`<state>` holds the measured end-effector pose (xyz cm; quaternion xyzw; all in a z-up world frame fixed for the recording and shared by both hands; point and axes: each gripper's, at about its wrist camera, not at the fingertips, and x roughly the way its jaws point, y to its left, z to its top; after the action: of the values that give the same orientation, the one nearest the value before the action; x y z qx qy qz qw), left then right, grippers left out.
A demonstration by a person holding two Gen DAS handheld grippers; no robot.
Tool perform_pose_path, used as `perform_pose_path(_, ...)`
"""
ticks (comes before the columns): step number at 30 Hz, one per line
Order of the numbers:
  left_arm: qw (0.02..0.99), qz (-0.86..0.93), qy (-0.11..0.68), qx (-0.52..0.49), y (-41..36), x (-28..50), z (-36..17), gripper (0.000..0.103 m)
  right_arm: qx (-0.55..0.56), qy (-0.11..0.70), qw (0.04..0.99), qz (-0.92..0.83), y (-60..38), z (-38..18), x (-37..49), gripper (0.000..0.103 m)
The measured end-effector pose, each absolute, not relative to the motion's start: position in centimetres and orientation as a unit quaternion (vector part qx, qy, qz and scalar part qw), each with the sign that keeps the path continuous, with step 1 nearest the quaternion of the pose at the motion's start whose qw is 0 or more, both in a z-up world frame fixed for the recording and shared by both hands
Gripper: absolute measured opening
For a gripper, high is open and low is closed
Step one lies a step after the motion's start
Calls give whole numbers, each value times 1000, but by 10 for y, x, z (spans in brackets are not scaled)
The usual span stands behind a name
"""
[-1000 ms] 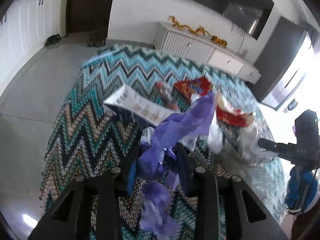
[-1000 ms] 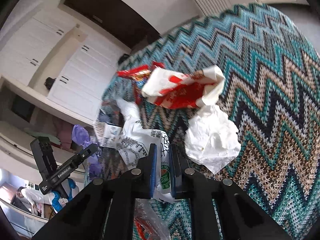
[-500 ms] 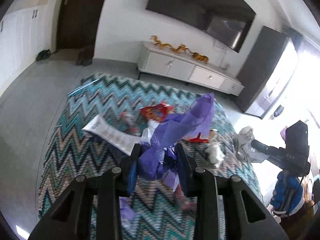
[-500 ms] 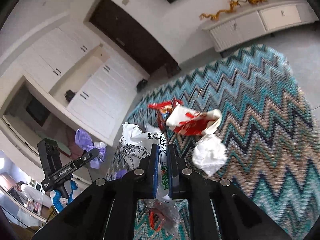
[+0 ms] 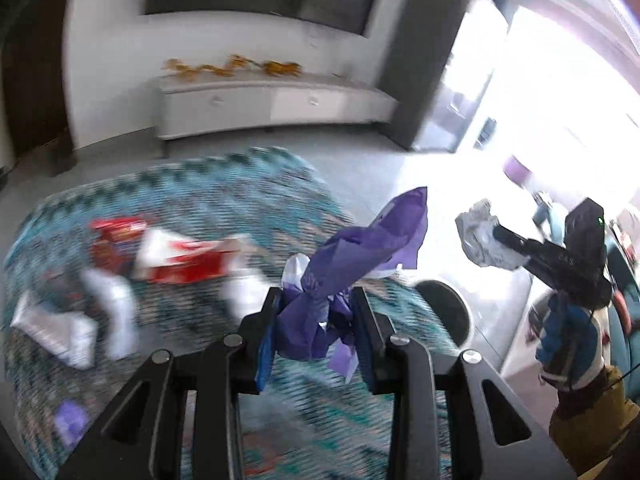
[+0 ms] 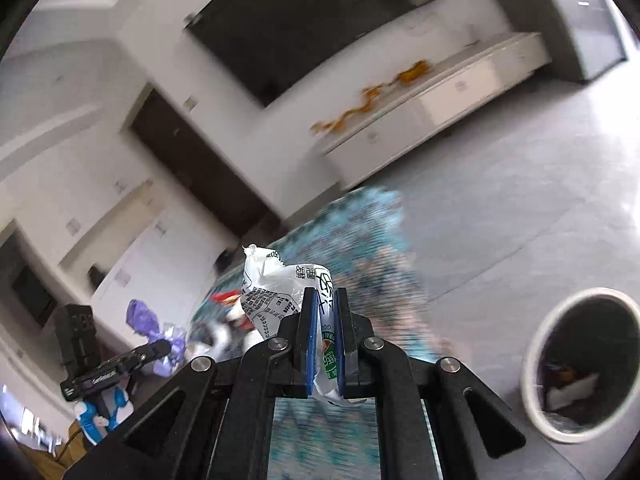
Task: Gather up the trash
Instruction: 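Carry the purple plastic and white wrapper to the bin and release both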
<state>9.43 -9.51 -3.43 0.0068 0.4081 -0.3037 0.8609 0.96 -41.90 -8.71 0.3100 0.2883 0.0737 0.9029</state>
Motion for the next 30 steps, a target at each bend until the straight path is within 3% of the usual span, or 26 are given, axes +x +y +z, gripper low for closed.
perform_pose_path(10,782,-422,453,77,-297,94,-65,32,356,295,882,-85,-538,-143,-51,8)
perform_pose_path(18,738,-444,503,73,-412,105,-109,35,378,331,850,-158,-586,-202,-53,8)
perform_pose_path(20,728,-447,515,67,-431,110,-122,41,376,338,846,-170,-591,-213,-49,12)
perform_pose_path(24,720,-447,529,43,-446,119,-136,67,366,346,842,-195,-599,-225,-53,18)
perform_pose_path(27,712,-453,535,36,-449,122,-143,67,366,350,837,-208,-606,-233,-54,41)
perform_pose_path(30,710,-458,534,38,-446,118,-140,67,371,346,836,-207,-609,-236,-56,41)
